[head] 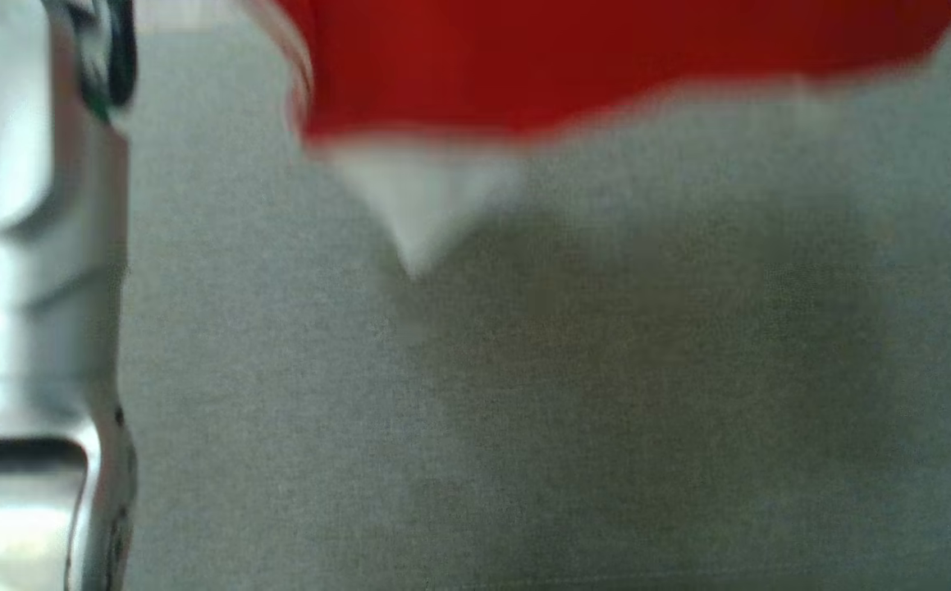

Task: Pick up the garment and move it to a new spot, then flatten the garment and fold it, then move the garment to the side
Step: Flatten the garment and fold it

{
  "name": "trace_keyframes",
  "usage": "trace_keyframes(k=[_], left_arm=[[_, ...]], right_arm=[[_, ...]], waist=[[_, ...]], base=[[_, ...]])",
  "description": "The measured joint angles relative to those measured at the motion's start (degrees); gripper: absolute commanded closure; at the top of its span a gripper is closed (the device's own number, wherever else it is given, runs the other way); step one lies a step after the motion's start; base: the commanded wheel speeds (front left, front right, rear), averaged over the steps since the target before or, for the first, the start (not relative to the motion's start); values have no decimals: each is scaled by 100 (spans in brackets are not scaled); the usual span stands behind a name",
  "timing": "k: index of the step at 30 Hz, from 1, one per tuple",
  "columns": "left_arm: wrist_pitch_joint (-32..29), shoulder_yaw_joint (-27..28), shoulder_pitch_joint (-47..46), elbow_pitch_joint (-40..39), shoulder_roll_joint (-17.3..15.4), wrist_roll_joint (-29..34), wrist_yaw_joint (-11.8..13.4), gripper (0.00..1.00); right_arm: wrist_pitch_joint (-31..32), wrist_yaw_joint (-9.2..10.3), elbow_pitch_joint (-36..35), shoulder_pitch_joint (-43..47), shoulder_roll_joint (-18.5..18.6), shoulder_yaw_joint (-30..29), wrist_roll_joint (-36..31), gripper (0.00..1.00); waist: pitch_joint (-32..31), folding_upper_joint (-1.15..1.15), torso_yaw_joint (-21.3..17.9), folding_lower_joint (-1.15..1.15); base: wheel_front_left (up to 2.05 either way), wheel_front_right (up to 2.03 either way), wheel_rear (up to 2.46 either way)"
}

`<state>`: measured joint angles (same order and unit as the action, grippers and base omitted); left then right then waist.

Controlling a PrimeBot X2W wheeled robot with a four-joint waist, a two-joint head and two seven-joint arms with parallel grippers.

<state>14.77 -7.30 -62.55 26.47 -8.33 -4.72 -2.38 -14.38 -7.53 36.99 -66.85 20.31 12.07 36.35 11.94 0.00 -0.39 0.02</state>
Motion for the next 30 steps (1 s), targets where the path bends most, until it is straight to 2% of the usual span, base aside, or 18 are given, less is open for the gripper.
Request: trace_keyframes(k=[4, 7, 11, 12, 19, 21, 23, 27, 30], left_arm=[[4, 166, -582, -447, 168, 25, 144, 100], [19, 231, -431, -527, 213, 23, 144, 100], [18, 421, 615, -538, 371, -82, 148, 100], [18, 421, 615, -538, 371, -82, 148, 100], [9, 715, 3065, -367, 671, -447, 175, 100], [9, 662, 3571, -243, 680, -444, 56, 100], [8, 552, 4012, -156, 673, -538, 52, 100], [8, 230, 4712, -138, 672, -1020, 147, 100], [8, 51, 5176, -230, 661, -1117, 204, 100]], right_arm=[[-34, 0, -130, -547, -2, -568, -291, 100], [-35, 0, -19, -427, -80, -710, -343, 100], [-32, 0, 378, 402, -275, -307, -288, 100], [-32, 0, 378, 402, -275, -307, -288, 100], [-31, 0, 501, 2031, -465, 38, 330, 100], [-31, 0, 385, 2474, -547, 47, 500, 100], [-30, 0, 297, 2936, -616, 47, 630, 100], [-30, 0, 204, 3827, -730, 49, 862, 100], [-27, 0, 158, 4402, -804, 63, 968, 100]], waist=[[367, 0, -19, 0], [542, 0, -22, 0], [558, 0, -15, -1], [558, 0, -15, -1], [434, 0, -75, -2], [361, 0, -89, -4], [267, 0, -105, -3], [18, 0, -140, -3], [-235, 0, -160, -4]], base=[[0, 0, 0], [0, 0, 0], [0, 0, 0], [0, 0, 0], [0, 0, 0], [0, 0, 0], [0, 0, 0], [0, 0, 0], [0, 0, 0]])
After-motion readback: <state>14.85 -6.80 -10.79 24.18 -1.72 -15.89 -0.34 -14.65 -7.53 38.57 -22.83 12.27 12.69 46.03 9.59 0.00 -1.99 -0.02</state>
